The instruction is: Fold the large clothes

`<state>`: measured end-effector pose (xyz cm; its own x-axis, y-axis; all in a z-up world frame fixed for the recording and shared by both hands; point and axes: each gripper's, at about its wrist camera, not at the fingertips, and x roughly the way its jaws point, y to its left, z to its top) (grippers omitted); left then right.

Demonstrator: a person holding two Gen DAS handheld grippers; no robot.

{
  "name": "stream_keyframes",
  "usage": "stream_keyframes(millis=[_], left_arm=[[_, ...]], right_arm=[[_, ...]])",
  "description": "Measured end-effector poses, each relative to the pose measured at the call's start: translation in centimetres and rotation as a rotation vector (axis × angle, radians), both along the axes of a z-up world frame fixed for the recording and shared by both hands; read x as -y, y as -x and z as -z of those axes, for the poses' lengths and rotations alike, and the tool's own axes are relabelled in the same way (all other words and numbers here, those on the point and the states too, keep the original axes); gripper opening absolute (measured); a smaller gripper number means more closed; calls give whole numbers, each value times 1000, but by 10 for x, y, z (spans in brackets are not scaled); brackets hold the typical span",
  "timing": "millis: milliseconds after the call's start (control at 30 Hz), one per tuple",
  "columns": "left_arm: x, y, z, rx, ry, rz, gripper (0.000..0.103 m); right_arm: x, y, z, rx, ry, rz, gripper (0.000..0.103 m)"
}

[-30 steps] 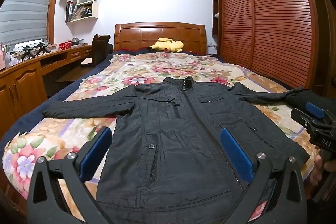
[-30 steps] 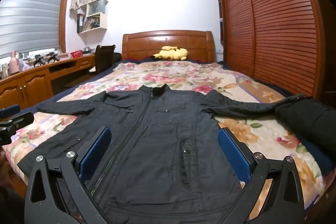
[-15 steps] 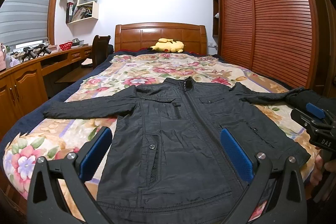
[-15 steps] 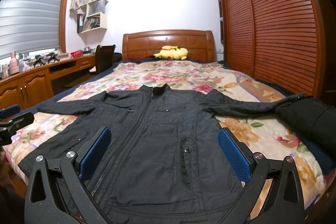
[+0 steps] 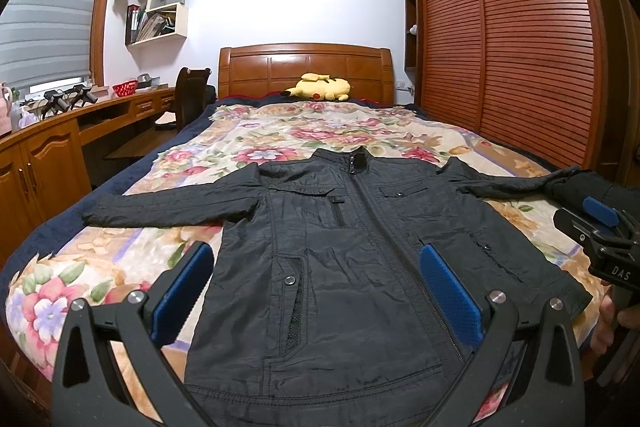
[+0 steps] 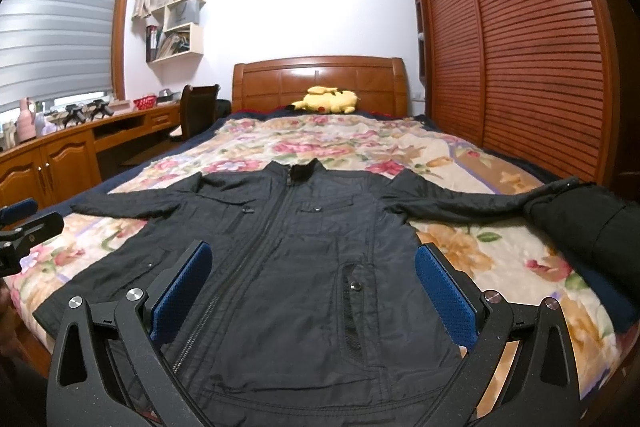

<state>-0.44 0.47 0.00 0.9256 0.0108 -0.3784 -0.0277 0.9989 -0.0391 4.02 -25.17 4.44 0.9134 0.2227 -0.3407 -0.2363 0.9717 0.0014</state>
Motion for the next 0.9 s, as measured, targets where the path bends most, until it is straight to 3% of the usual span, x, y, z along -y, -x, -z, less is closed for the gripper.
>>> stream_keyframes(millis=[900], left_arm=[[0, 0, -1, 1, 1, -1, 103]], right_arm=[[-2, 1, 0, 4, 6, -2, 103]])
